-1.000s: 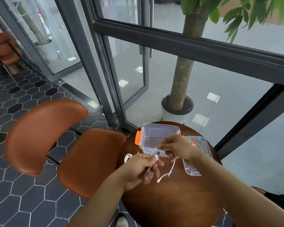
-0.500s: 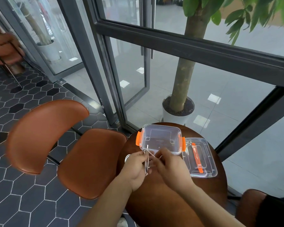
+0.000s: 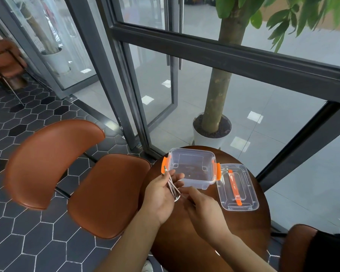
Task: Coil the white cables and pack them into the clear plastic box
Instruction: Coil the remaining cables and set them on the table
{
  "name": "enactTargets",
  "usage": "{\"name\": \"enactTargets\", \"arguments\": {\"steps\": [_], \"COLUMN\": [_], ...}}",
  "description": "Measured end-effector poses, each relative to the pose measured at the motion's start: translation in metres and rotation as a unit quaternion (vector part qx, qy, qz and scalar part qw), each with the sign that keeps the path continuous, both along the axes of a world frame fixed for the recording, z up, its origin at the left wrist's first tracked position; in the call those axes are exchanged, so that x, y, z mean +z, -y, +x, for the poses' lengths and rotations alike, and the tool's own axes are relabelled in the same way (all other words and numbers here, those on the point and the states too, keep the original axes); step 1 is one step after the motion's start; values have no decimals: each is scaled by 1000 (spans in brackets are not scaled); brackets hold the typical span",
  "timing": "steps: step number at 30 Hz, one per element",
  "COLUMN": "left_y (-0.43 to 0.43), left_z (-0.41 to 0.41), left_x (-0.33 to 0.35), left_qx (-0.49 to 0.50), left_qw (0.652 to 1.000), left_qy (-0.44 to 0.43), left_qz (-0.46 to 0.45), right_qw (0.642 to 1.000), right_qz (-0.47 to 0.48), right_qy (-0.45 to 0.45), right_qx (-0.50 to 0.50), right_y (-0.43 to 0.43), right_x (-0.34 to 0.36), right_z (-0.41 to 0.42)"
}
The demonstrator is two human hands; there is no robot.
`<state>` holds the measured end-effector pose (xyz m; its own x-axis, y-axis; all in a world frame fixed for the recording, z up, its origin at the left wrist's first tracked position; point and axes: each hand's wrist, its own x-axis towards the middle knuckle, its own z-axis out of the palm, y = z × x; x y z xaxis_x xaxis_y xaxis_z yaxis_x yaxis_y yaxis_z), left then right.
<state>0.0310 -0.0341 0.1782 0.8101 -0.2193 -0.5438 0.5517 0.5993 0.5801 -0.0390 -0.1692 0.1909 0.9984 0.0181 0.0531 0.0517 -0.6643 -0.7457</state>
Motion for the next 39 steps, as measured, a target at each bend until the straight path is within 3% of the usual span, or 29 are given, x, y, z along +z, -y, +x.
{"name": "enactTargets", "arguments": {"steps": [6,10,13,16,18,20,26,29,32,36,39], "left_y": [-4,-7,-9,-12,-14,-17,-15,-7,1,14,18], "left_z": [6,2,-5,-7,-7,-6,-1,1,2,1,1], "left_x": [10,18,20,19,18,19,16,15,12,-1,-10], "left_qx": [40,-5,-73,-153,-206,-258,-305,-283,-225,-117,-69], "left_qw": [994,991,992,985,972,957,933,931,942,980,991], "left_qy": [0,0,21,79,107,121,118,126,125,79,56], "left_qz": [-106,-135,-98,-29,22,48,151,191,217,138,98], "right_qw": [997,970,971,961,942,940,980,984,990,984,989], "right_qz": [65,143,52,-105,-207,-234,-117,-119,-32,87,57], "right_qy": [-46,-186,-197,-140,-123,-130,-131,-112,-126,-156,-130], "right_qx": [2,59,128,215,232,211,95,68,52,6,-48], "right_y": [9,27,48,66,73,73,43,32,27,16,9], "right_x": [-25,-34,-31,-20,-13,-2,26,32,35,26,15], "right_z": [-8,8,38,62,77,90,101,89,75,50,40]}}
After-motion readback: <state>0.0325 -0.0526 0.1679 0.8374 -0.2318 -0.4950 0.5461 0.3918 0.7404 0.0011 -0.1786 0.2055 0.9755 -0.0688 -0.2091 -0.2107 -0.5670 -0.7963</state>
